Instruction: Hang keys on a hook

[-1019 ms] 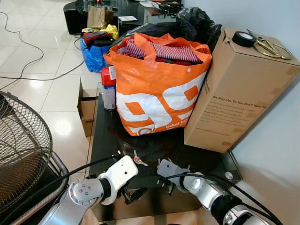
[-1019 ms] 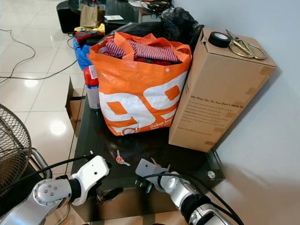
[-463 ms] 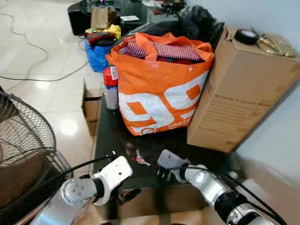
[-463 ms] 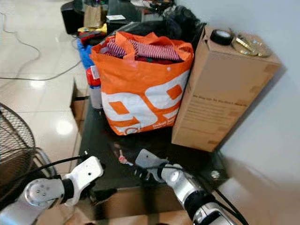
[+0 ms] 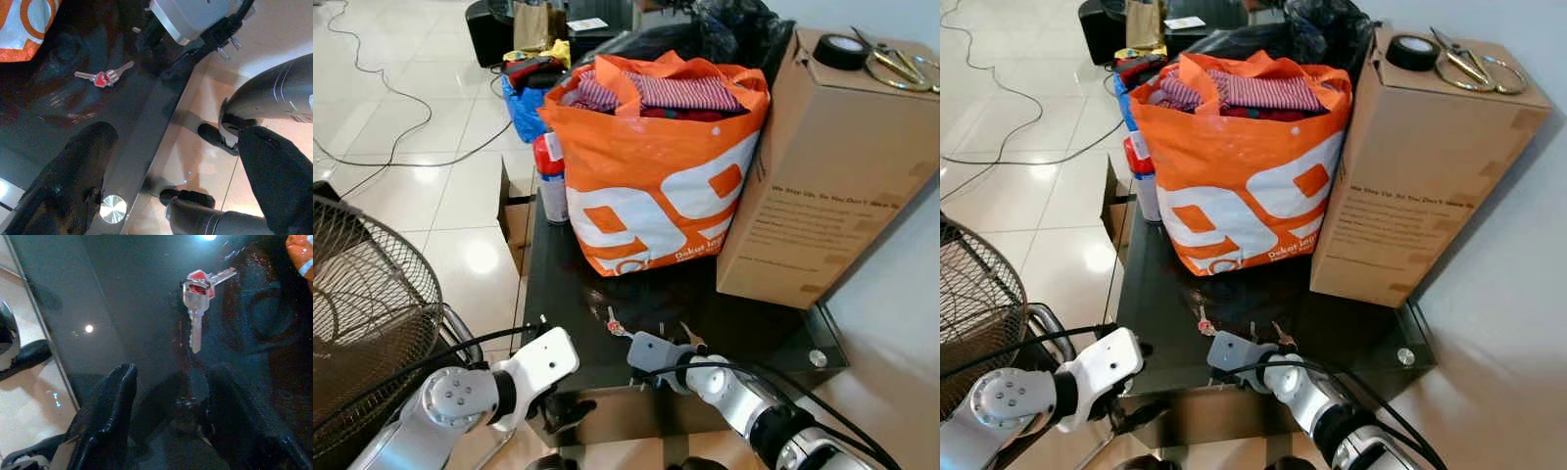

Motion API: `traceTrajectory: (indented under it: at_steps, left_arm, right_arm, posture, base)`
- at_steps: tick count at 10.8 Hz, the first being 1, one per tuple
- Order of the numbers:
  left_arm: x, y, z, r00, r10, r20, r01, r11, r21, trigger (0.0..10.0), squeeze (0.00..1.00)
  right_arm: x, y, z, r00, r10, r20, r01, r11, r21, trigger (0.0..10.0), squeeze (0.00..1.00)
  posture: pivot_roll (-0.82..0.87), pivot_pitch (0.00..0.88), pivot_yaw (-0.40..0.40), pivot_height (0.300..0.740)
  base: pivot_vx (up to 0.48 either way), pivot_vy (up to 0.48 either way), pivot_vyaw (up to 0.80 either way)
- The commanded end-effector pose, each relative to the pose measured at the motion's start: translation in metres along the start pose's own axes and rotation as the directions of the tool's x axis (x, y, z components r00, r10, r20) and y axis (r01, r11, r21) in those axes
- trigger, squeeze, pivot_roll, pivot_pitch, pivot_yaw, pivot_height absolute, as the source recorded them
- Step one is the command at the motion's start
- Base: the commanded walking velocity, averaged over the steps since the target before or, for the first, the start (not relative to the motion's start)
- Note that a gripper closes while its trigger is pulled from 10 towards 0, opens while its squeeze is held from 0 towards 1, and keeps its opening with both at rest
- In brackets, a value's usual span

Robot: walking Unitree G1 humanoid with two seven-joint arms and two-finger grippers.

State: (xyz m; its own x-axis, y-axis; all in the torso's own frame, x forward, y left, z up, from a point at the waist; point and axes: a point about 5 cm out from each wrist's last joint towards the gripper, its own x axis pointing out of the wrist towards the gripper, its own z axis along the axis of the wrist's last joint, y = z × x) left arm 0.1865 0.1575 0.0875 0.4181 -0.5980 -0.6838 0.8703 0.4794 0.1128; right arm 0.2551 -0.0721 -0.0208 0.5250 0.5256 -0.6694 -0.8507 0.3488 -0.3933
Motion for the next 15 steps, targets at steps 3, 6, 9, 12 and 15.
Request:
traceTrajectory:
  at_steps: [3, 6, 9, 12, 15]
  left_arm:
    - [0.002, 0.001, -0.001, 1.0, 0.002, 0.011, -0.002, 1.0, 0.0, 10.0, 0.0]
    - [0.008, 0.003, -0.003, 1.0, 0.01, 0.02, -0.01, 1.0, -0.013, 10.0, 0.0]
    - [0.01, 0.0, -0.004, 1.0, 0.014, 0.024, -0.013, 1.0, -0.019, 10.0, 0.0]
    - [0.01, 0.0, 0.002, 0.999, 0.016, 0.034, -0.016, 1.0, -0.014, 10.0, 0.0]
    - [0.009, -0.001, 0.008, 0.999, 0.011, 0.045, -0.01, 1.0, -0.012, 10.0, 0.0]
  right_arm:
    - [-0.003, -0.019, 0.002, 0.998, -0.054, 0.015, 0.054, 0.999, -0.008, 10.0, 0.0]
    - [-0.008, -0.026, -0.016, 0.994, -0.039, -0.106, 0.025, 0.992, -0.127, 10.0, 0.0]
    - [-0.006, -0.024, -0.015, 0.993, -0.023, -0.119, 0.008, 0.991, -0.13, 7.5, 0.0]
    - [-0.006, -0.024, -0.016, 0.991, -0.008, -0.131, -0.01, 0.99, -0.137, 0.6, 0.0]
    - [-0.009, -0.026, -0.023, 0.989, -0.002, -0.15, -0.019, 0.99, -0.14, 0.0, 0.0]
  posture:
    - [-0.07, 0.065, -0.007, 0.74]
    - [-0.08, 0.053, -0.026, 0.74]
    - [-0.07, 0.053, -0.031, 0.74]
    - [-0.08, 0.049, -0.032, 0.74]
    - [-0.08, 0.043, -0.029, 0.74]
  base:
    - [0.0, 0.0, 0.0]
    - [0.0, 0.0, 0.0]
    - [0.0, 0.0, 0.0]
    - [0.0, 0.0, 0.0]
    - [0.0, 0.0, 0.0]
